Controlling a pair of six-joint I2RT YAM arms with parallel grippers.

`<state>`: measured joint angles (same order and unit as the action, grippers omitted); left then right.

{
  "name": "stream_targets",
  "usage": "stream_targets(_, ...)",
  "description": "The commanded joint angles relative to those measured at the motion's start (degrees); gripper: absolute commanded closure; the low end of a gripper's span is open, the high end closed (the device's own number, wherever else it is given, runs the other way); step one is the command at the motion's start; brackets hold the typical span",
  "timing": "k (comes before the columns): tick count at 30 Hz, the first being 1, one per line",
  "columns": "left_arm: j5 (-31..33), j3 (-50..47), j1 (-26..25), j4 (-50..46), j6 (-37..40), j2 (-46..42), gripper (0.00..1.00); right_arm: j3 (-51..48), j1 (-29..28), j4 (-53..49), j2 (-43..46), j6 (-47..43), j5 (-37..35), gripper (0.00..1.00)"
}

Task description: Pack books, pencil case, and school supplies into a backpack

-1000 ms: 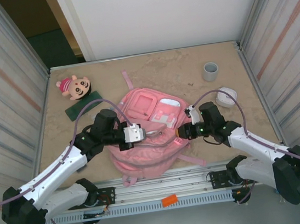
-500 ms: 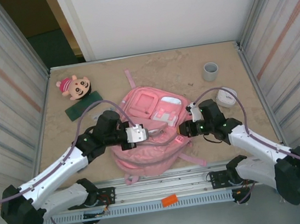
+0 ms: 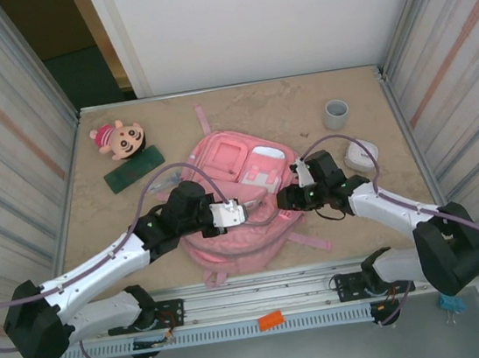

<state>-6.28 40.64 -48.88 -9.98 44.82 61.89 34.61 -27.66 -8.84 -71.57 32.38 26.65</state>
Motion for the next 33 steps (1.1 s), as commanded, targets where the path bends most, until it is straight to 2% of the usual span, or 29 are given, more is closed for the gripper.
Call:
stream_targets(1,4.59,0.30,0.49,8.23,-0.16,-0.84,1.00,0.72,-0.97,1.18,-0.06,-0.97,6.64,0.63)
stream_targets(4,4.84,-0.27,0.54,8.26,-0.27,-1.31,1.00,0.72,-0.57,-0.12,1.15,-0.92,5.27,0.75)
stream_targets(7,5.04,-0.67,0.59,8.33,-0.43,-1.61,1.00,1.39,-0.56,-3.02,2.35,-1.21,2.45,0.78)
stream_targets(11,5.01,-0.72,0.61,8.28,-0.51,-1.89,1.00,1.69,-0.46,-5.12,2.71,-1.96,0.61,0.91)
stream_targets(17,5.95,-0.60,0.57,7.96,-0.52,-1.01,1.00,2.85,-0.95,-6.35,3.91,-1.30,-1.92,0.93)
stream_targets(20,6.49,-0.83,0.33,8.04,-0.61,-0.55,1.00,2.92,-1.49,-6.66,6.14,-1.24,-3.47,1.00)
stream_targets(26,9.24,-0.37,-1.31,6.61,1.56,1.42,1.00,2.17,-2.61,-6.40,13.26,-0.92,-7.80,1.00)
stream_targets(29,11.51,0.30,-1.63,6.88,0.25,2.34,1.00,1.91,-2.89,-6.94,16.08,-1.74,-5.52,1.00)
stream_targets(33,13.37,1.67,-1.66,8.64,-5.87,3.30,1.00,3.65,-4.06,-10.49,15.17,-3.59,-3.65,1.00)
